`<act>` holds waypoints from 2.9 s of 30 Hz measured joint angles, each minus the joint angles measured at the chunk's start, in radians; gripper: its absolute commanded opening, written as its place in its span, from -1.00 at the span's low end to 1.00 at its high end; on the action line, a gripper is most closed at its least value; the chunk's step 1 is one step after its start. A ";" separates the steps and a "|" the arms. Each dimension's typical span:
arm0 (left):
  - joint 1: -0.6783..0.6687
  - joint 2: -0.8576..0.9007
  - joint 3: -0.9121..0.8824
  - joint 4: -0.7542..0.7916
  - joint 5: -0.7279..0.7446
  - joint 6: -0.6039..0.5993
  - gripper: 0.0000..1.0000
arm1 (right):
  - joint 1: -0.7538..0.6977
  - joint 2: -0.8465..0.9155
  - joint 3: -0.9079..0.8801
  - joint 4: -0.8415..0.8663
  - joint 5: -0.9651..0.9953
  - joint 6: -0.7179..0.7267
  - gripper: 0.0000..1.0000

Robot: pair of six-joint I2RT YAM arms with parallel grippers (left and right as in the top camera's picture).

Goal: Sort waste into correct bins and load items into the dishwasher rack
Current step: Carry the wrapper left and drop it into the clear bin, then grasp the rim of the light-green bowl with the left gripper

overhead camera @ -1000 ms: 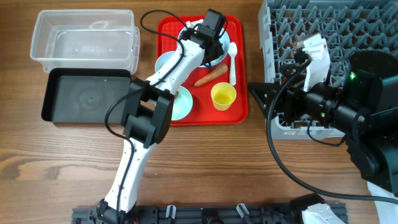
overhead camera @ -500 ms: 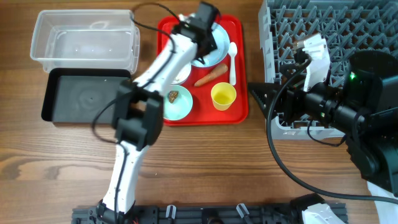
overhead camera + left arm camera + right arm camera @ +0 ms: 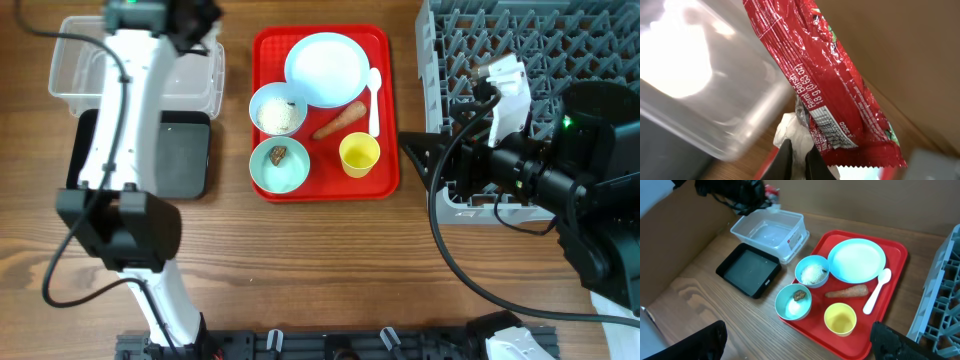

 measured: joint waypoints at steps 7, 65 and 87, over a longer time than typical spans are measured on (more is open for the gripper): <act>0.181 0.094 0.000 -0.072 -0.002 -0.060 -0.92 | 0.000 0.000 0.000 0.000 0.000 0.000 0.86; -0.470 -0.232 -0.708 0.049 0.255 0.382 0.22 | 0.000 0.050 0.000 -0.008 0.000 0.000 0.98; -0.489 -0.145 -0.851 0.269 0.105 0.303 -0.56 | 0.000 0.051 0.000 -0.034 0.000 0.000 0.96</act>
